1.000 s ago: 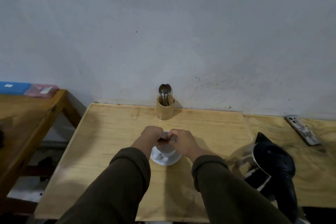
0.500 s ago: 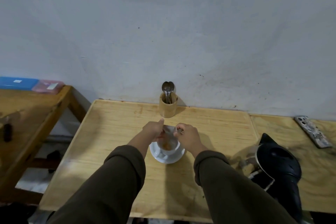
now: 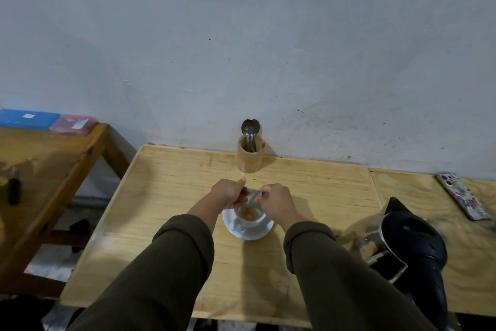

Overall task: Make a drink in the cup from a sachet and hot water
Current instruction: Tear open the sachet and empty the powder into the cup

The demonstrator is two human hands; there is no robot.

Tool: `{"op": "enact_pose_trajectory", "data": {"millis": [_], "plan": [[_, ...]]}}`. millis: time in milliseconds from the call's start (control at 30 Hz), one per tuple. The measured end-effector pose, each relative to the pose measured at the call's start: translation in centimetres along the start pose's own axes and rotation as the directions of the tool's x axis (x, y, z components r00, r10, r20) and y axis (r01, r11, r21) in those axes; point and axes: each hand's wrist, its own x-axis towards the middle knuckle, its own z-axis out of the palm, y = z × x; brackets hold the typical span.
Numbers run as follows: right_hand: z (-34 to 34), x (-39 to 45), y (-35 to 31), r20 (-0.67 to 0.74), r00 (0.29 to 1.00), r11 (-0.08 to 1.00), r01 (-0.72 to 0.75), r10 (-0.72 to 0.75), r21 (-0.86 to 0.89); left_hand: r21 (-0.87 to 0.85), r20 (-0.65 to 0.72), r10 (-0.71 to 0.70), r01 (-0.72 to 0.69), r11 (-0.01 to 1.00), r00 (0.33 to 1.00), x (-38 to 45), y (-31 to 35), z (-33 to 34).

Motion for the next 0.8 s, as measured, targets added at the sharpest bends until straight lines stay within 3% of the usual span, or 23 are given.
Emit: {"op": "enact_pose_trajectory", "data": {"millis": [800], "plan": [[0.52,0.55,-0.67,-0.035,0.998,0.988,0.043,-0.049,-0.145,-0.036,0.021,0.006,-0.005,0.999,1.0,-0.3,-0.02,-0.28]]}}
